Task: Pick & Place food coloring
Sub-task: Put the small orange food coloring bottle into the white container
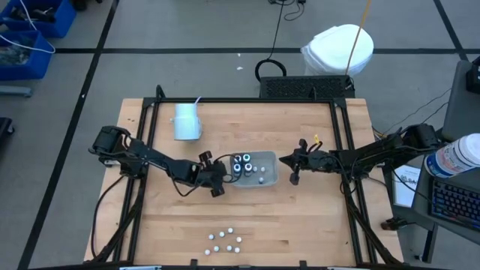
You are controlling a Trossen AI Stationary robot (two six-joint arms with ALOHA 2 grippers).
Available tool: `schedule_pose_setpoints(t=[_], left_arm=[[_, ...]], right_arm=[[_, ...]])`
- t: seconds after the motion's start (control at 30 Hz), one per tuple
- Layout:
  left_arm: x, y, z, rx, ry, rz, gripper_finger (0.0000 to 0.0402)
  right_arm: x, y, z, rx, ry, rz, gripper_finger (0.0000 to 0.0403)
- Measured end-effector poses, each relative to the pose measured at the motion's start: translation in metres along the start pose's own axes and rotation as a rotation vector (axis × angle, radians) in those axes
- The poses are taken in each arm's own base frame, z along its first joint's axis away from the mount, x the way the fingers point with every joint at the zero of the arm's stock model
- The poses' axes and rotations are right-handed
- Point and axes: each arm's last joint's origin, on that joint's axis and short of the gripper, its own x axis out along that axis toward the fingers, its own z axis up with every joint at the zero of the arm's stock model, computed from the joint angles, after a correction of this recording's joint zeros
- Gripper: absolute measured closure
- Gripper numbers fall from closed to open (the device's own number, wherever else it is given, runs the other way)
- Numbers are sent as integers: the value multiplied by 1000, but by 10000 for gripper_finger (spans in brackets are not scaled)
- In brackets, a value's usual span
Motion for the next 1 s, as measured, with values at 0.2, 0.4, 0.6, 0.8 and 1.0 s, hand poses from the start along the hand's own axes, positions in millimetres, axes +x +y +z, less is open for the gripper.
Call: schedule_pose_setpoints(t=[0.2,0.4,0.6,0.8,1.0], left_arm=[[0,1,-1,48,-6,49,394],[-28,-9,6,92,-99,-2,394],[-77,-24,8,195,-273,25,394],[-120,-6,26,169,-421,-71,394],[-176,27,36,382,-625,-244,397]], right_arm=[[-2,0,2,-27,-10,6,403],[-13,11,9,-103,-62,119,403],[-28,23,17,-131,-149,208,403],[-35,32,17,-150,-170,263,403],[-38,38,20,-215,-226,294,403]])
